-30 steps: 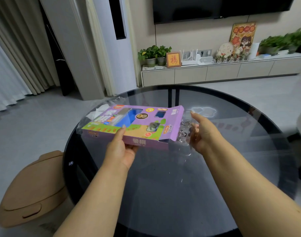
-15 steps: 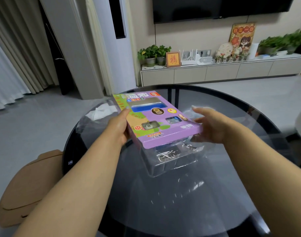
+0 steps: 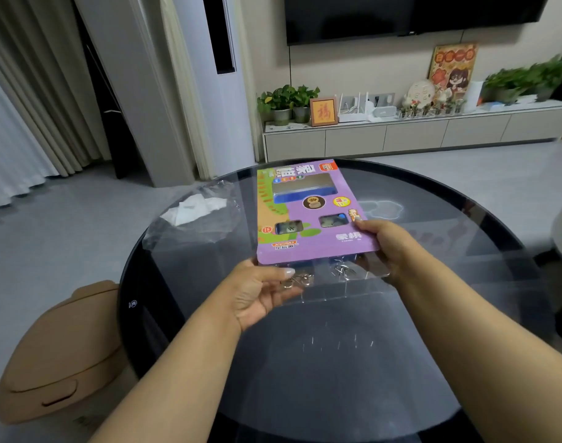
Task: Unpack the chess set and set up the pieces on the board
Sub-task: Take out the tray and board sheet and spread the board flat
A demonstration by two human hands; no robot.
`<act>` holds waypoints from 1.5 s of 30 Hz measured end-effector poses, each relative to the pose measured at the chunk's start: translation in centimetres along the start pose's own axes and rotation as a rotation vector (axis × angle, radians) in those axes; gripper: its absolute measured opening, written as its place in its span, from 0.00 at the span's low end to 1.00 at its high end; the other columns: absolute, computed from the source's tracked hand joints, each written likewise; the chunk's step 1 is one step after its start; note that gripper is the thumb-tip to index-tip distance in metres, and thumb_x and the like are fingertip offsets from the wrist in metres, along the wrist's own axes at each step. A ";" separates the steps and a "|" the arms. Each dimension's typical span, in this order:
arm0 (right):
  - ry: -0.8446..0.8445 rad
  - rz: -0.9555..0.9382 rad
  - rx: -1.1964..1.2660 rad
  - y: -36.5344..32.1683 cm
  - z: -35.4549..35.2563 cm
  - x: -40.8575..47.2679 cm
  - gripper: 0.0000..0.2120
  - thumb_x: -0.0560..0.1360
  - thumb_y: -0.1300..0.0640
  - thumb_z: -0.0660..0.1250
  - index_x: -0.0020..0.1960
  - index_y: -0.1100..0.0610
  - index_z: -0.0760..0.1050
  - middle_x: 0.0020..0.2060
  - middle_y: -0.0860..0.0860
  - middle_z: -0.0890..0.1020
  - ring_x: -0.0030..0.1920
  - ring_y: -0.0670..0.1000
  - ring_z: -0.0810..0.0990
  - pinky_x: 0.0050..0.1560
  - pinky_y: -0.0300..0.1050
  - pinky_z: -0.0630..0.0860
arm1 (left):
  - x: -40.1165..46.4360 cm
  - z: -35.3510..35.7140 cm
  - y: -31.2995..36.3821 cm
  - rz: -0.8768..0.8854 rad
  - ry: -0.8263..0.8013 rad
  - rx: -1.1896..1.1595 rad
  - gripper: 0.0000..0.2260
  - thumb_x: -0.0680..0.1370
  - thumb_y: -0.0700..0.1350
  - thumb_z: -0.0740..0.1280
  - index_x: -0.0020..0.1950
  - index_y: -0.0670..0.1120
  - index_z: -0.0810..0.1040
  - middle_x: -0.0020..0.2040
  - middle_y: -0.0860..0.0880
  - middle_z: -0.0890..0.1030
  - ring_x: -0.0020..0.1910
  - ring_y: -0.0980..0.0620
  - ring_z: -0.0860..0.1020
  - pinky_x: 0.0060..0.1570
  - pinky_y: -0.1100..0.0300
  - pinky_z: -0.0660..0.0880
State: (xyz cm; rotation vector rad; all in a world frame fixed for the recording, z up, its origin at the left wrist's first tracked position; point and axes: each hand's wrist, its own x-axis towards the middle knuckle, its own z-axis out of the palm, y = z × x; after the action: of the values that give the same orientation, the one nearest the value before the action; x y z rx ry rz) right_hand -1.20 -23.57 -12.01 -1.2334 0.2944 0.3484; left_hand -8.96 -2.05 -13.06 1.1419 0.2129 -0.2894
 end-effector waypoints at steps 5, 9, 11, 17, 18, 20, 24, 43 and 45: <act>0.076 0.013 -0.114 0.2 0.0 0.7 0.08 0.74 0.59 0.67 0.50 0.63 0.75 0.36 0.56 0.83 0.29 0.51 0.81 0.25 0.39 0.75 | -0.7 -0.8 0.0 -0.044 -0.035 0.067 0.13 0.72 0.25 0.62 0.54 0.34 0.78 0.47 0.34 0.83 0.42 0.40 0.84 0.36 0.59 0.82; 0.167 0.034 -0.126 -0.1 0.1 1.8 0.09 0.74 0.62 0.66 0.53 0.64 0.74 0.35 0.57 0.83 0.30 0.53 0.82 0.31 0.45 0.81 | -1.0 -1.0 -0.2 -0.060 -0.056 0.099 0.13 0.72 0.26 0.64 0.53 0.34 0.78 0.49 0.33 0.82 0.44 0.40 0.84 0.32 0.62 0.80; 0.177 0.042 -0.131 -0.3 0.5 2.2 0.06 0.74 0.63 0.66 0.50 0.63 0.74 0.28 0.55 0.83 0.24 0.51 0.81 0.23 0.42 0.78 | -1.0 -1.0 -0.1 -0.054 -0.057 0.130 0.12 0.72 0.27 0.64 0.53 0.35 0.79 0.49 0.34 0.83 0.45 0.40 0.84 0.29 0.65 0.78; 0.101 0.065 -0.241 0.7 1.2 2.4 0.11 0.72 0.58 0.70 0.51 0.61 0.77 0.30 0.53 0.83 0.30 0.51 0.80 0.34 0.43 0.75 | -0.3 -1.5 0.5 0.020 0.056 0.057 0.14 0.69 0.36 0.70 0.54 0.37 0.79 0.50 0.40 0.83 0.40 0.38 0.84 0.20 0.68 0.71; 0.098 0.061 -0.230 0.8 1.2 2.4 0.10 0.72 0.58 0.70 0.50 0.62 0.76 0.30 0.53 0.83 0.29 0.51 0.80 0.33 0.43 0.76 | -0.2 -1.5 0.6 0.015 0.072 0.048 0.16 0.68 0.38 0.71 0.55 0.37 0.79 0.50 0.41 0.83 0.40 0.38 0.84 0.19 0.68 0.69; 0.103 0.055 -0.206 0.8 1.2 2.3 0.06 0.73 0.60 0.69 0.46 0.63 0.75 0.27 0.53 0.83 0.25 0.49 0.80 0.29 0.41 0.77 | 0.0 -1.5 0.7 -0.008 0.080 0.076 0.19 0.66 0.40 0.72 0.56 0.40 0.80 0.51 0.43 0.83 0.40 0.40 0.84 0.17 0.70 0.63; 0.131 0.084 -0.142 0.4 1.1 2.2 0.04 0.74 0.62 0.67 0.42 0.62 0.74 0.23 0.51 0.81 0.20 0.47 0.79 0.19 0.35 0.72 | -0.2 -1.5 0.6 -0.036 0.046 0.165 0.14 0.65 0.37 0.71 0.50 0.43 0.80 0.46 0.47 0.84 0.41 0.43 0.85 0.19 0.69 0.53; 0.046 -0.569 -1.221 -1.1 0.7 3.8 0.21 0.70 0.40 0.69 0.61 0.45 0.76 0.55 0.44 0.80 0.57 0.48 0.76 0.64 0.53 0.70 | -0.3 -0.9 -0.6 -0.064 -0.063 0.215 0.20 0.68 0.40 0.71 0.60 0.42 0.77 0.55 0.41 0.83 0.55 0.34 0.79 0.17 0.70 0.57; 0.028 -0.631 -1.408 -1.0 1.4 3.9 0.19 0.73 0.41 0.67 0.62 0.45 0.76 0.57 0.44 0.80 0.57 0.48 0.76 0.63 0.52 0.69 | -0.1 -0.8 -0.6 -0.055 -0.064 0.209 0.22 0.68 0.42 0.71 0.61 0.41 0.77 0.57 0.41 0.82 0.48 0.38 0.82 0.17 0.70 0.57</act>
State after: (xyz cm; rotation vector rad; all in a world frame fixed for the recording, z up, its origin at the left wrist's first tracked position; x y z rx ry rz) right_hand 2.77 -22.18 -12.26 -2.6058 -0.4319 -0.0807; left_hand -9.33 -1.53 -13.89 1.3326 0.1606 -0.4032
